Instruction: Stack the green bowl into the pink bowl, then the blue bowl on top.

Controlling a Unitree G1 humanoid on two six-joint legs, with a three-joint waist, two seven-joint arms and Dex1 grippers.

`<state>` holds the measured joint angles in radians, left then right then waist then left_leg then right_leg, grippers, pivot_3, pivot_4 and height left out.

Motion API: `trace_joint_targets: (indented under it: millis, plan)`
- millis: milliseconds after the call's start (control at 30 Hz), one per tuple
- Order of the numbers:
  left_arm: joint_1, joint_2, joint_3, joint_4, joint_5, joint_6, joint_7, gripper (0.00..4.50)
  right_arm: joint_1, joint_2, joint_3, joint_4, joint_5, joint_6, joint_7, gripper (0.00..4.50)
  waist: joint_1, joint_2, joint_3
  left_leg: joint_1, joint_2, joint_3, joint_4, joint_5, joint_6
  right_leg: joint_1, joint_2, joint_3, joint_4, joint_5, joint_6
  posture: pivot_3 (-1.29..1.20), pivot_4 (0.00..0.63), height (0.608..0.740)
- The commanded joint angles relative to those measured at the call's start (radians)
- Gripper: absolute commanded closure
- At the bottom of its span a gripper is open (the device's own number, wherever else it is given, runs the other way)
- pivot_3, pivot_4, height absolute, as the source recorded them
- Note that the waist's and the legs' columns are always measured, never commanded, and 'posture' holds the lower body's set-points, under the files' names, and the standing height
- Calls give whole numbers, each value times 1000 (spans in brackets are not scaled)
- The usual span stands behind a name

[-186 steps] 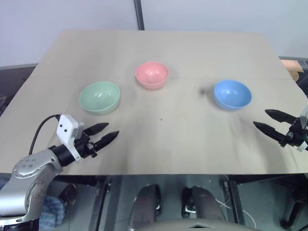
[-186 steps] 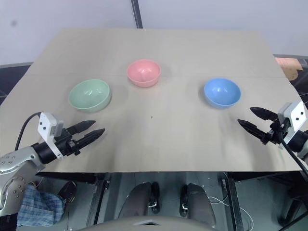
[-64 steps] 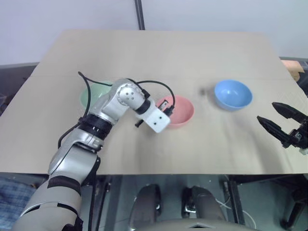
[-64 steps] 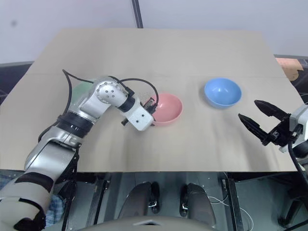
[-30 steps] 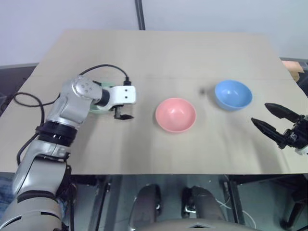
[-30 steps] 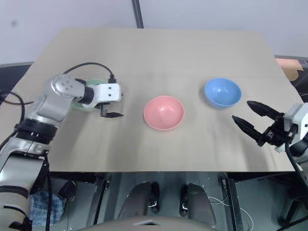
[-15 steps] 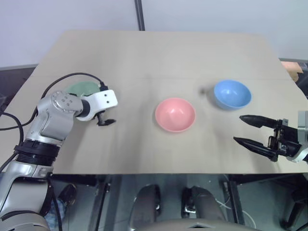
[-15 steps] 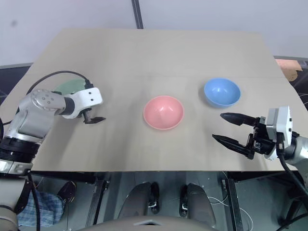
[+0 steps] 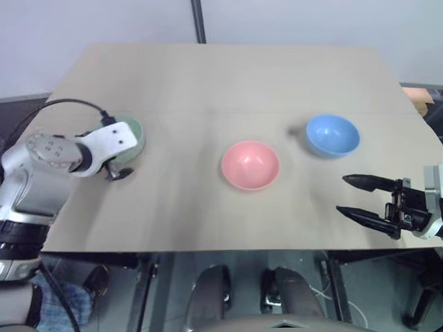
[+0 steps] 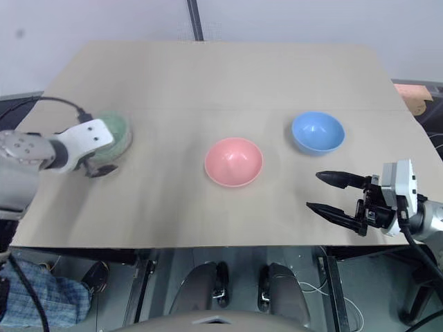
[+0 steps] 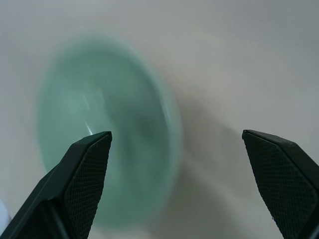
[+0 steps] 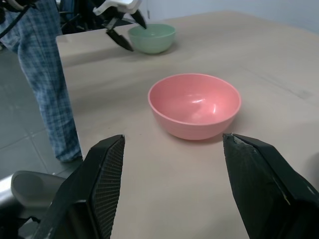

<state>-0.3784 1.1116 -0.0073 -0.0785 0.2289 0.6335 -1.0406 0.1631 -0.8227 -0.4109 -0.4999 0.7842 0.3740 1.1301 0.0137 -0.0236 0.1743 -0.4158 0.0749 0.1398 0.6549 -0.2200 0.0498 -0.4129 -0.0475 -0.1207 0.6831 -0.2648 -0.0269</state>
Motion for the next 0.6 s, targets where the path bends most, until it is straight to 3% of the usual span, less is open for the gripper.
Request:
trace_joint_targets:
  millis: [33,567,600]
  plan:
    - [37,25,59,-62,-14,35,27,55,-12,-12,-16,-8,7,-9,12,1064,6,0,0,0,0,-1,0,0,0,0,-1,-1,0,0,0,0,150,740]
    - [-105,-70,-97,195,35,-181,159,55,-41,-7,-11,11,-15,-12,15,1064,3,-1,0,-1,-1,0,0,0,0,0,-1,-1,0,0,0,0,150,740]
    - [-114,-72,-106,212,39,-198,160,554,-38,-6,-13,7,-14,-12,12,1064,2,-1,0,-1,-1,0,0,0,0,0,-1,-1,0,0,0,0,150,740]
